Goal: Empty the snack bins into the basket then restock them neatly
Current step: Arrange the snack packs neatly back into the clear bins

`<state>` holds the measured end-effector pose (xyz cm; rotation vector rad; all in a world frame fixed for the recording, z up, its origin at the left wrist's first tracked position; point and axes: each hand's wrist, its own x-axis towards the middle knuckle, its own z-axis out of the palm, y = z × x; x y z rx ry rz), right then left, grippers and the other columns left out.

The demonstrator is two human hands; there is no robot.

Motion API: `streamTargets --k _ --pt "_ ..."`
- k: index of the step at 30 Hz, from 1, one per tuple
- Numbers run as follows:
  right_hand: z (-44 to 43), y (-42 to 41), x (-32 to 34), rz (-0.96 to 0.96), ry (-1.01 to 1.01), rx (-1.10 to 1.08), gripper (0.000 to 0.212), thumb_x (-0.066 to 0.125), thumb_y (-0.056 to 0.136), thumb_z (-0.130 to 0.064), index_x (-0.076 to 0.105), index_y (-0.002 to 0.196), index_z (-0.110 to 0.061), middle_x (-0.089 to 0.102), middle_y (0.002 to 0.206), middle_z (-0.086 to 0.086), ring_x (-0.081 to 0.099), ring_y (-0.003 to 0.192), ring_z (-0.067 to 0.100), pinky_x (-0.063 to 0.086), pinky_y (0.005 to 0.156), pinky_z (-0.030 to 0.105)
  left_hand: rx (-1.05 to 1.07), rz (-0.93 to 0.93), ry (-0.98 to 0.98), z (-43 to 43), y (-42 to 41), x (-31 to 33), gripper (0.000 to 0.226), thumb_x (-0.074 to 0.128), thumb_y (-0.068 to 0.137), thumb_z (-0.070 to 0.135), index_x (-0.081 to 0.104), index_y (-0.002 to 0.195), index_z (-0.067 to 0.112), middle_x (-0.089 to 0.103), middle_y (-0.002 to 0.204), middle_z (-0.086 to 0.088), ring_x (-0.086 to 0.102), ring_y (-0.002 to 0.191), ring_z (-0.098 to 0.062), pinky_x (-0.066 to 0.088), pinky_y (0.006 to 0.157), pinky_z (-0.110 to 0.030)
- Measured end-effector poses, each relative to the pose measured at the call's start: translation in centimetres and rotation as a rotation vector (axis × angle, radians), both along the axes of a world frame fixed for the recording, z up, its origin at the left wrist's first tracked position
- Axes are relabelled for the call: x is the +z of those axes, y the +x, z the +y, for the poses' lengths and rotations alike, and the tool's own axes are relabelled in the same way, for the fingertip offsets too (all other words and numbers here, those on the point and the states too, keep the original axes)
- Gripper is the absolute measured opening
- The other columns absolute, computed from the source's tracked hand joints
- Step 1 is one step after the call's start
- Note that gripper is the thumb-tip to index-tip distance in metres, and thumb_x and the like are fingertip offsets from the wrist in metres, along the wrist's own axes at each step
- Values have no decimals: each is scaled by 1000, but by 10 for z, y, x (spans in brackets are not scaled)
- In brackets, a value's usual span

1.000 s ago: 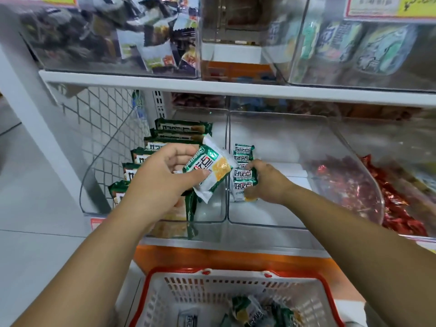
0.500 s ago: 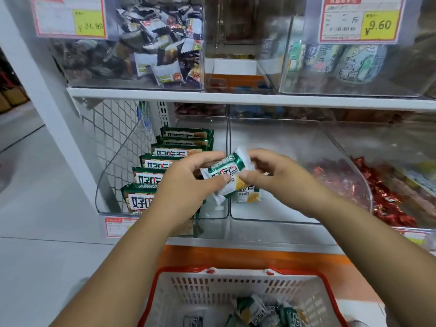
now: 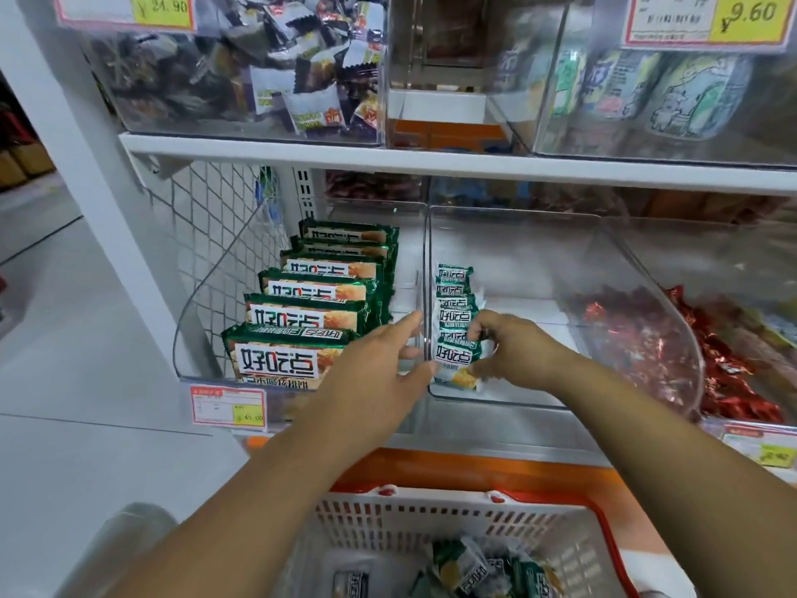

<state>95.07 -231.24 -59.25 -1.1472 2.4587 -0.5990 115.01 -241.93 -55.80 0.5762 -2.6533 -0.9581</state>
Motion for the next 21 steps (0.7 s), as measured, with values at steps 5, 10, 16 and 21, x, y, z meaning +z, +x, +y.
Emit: streamTargets --k 5,10,16,21 --pt "-2 -2 -3 128 85 -2 42 81 74 -27 49 100 -22 52 105 7 55 85 25 41 70 30 8 38 47 -3 -1 -4 63 58 95 36 28 151 35 47 145 16 51 114 7 48 100 -28" --pt "16 13 38 236 -163 -129 47 79 75 -31 40 97 -20 52 101 2 52 78 21 35 66 31 49 115 14 3 10 -1 56 61 94 33 41 146 36 54 137 14 55 114 1 51 98 -32" --pt "89 90 64 170 -750 -31 22 61 91 -17 43 81 -24 47 64 -5 43 55 8 36 55 18 0 244 -114 28 65 -15 32 58 95 18 62 124 31 58 113 17 57 98 -2 44 87 -15" --pt "143 116 -62 -195 -188 25 15 58 94 -29 52 83 -21 52 68 -6 49 59 6 40 59 26 -172 -283 40 56 88 -111 40 52 99 28 49 137 36 50 133 16 50 115 -3 41 93 -19"
